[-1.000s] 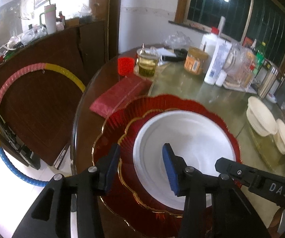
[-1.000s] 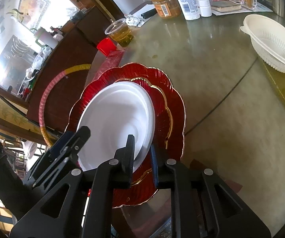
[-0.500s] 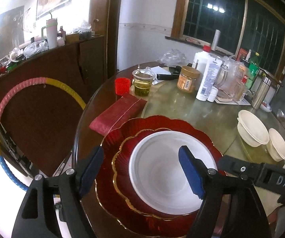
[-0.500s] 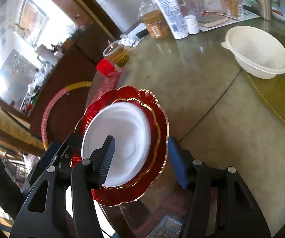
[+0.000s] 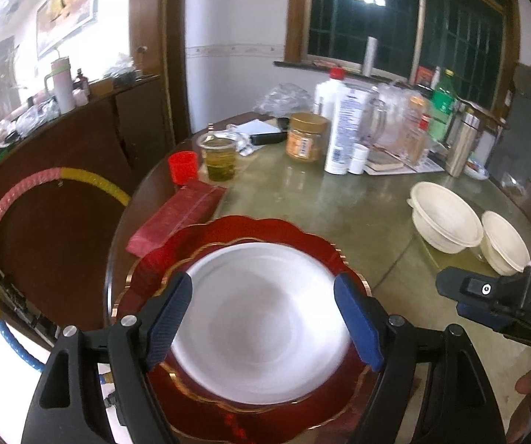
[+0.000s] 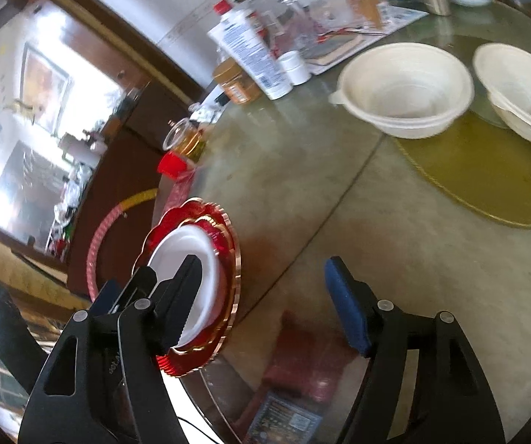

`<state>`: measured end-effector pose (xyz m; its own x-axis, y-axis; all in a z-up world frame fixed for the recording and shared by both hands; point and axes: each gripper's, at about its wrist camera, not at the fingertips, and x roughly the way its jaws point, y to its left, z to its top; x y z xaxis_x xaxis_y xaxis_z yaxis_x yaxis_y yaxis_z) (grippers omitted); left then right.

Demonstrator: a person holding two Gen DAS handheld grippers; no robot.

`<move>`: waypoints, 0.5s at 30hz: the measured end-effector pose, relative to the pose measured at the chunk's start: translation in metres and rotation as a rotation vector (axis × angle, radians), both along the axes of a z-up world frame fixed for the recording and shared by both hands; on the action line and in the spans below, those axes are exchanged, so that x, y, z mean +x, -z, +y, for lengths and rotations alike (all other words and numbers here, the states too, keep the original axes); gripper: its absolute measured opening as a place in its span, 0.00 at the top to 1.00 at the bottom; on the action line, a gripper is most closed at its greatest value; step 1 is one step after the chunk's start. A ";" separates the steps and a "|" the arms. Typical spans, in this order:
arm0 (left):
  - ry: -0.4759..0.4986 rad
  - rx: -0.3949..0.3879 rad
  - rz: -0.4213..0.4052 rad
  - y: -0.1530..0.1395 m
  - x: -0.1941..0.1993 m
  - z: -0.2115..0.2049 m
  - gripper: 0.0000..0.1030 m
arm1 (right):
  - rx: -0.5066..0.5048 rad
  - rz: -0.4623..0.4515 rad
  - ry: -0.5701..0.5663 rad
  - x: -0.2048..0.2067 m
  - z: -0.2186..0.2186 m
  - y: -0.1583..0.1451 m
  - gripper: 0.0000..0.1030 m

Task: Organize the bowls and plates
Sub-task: 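Open both grippers and lift them off the white bowl's rim, then move both grippers to the white plate beside the cream bowls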

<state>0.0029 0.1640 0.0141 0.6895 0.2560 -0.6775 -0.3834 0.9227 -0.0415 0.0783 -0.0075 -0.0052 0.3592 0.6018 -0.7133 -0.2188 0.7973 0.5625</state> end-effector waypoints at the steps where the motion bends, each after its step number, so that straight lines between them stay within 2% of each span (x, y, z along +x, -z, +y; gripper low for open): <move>1: 0.011 0.002 0.004 0.000 0.002 -0.004 0.23 | 0.009 0.003 0.014 0.002 -0.007 0.000 0.30; 4: 0.041 0.008 0.016 0.001 0.007 -0.016 0.23 | 0.035 0.017 0.044 0.006 -0.024 0.003 0.26; 6: 0.060 0.008 0.024 0.002 0.012 -0.023 0.23 | 0.054 0.032 0.062 0.009 -0.038 0.007 0.10; 7: 0.070 0.006 0.030 0.002 0.015 -0.027 0.23 | 0.065 0.039 0.070 0.010 -0.044 0.008 0.08; 15: 0.169 -0.029 0.067 -0.002 0.045 -0.063 0.23 | 0.159 0.094 0.209 0.021 -0.105 0.018 0.07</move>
<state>0.0478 0.1015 0.0161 0.6741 0.1195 -0.7289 -0.2255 0.9730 -0.0490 0.0997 -0.1127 -0.0232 0.4240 0.6282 -0.6523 0.0007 0.7201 0.6939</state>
